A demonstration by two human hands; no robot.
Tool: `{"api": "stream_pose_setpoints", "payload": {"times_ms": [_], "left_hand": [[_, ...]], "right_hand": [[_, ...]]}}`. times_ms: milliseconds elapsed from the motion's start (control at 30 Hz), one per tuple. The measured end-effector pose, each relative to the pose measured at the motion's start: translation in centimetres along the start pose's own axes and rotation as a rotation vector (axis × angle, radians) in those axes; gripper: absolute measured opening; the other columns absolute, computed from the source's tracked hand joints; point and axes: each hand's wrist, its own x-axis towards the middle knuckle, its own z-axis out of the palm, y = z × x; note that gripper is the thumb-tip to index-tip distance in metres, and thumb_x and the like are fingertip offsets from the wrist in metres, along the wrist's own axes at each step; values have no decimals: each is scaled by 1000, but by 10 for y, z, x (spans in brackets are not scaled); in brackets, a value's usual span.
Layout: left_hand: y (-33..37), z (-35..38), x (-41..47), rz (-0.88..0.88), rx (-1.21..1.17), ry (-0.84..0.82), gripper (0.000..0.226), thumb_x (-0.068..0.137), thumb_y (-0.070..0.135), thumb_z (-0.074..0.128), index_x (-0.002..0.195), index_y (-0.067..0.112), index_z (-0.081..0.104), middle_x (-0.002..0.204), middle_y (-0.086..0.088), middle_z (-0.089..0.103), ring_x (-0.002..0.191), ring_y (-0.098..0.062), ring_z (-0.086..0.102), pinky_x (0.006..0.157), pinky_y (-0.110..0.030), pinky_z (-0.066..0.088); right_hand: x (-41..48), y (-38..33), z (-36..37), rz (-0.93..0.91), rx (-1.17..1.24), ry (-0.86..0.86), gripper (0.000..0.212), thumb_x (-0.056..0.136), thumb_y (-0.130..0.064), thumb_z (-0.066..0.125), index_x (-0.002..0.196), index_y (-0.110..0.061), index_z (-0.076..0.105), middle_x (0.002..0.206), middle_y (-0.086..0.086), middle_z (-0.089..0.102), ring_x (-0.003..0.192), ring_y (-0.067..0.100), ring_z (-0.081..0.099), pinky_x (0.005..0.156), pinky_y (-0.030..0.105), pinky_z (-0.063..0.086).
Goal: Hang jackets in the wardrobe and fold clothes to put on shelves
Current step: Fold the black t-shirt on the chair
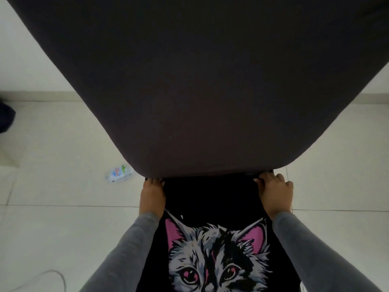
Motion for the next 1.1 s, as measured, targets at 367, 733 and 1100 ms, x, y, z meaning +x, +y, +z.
{"api": "stream_pose_setpoints", "payload": {"times_ms": [367,733,1100], "left_hand": [[8,22,-48,736,337,-144,63,60,9,53,122,19,47,120,-2,61,117,-19,48,100,-33,43],[-2,17,-17,946,511,-384,88,55,8,73,138,12,42,138,-8,50,124,-23,52,100,-34,39],[-10,14,-17,1083,686,-320,82,66,2,70,141,2,36,143,-14,44,134,-27,40,106,-53,34]], "right_hand": [[-94,-18,22,-33,282,142,35,88,-26,37,117,-17,55,124,3,53,121,19,44,103,38,27],[-207,-49,51,486,325,-57,62,93,-54,3,149,-28,10,157,-6,6,146,13,-4,119,37,-1],[-313,-131,73,796,371,-16,56,96,-47,18,146,-23,24,153,-2,23,143,18,13,113,35,11]]}}
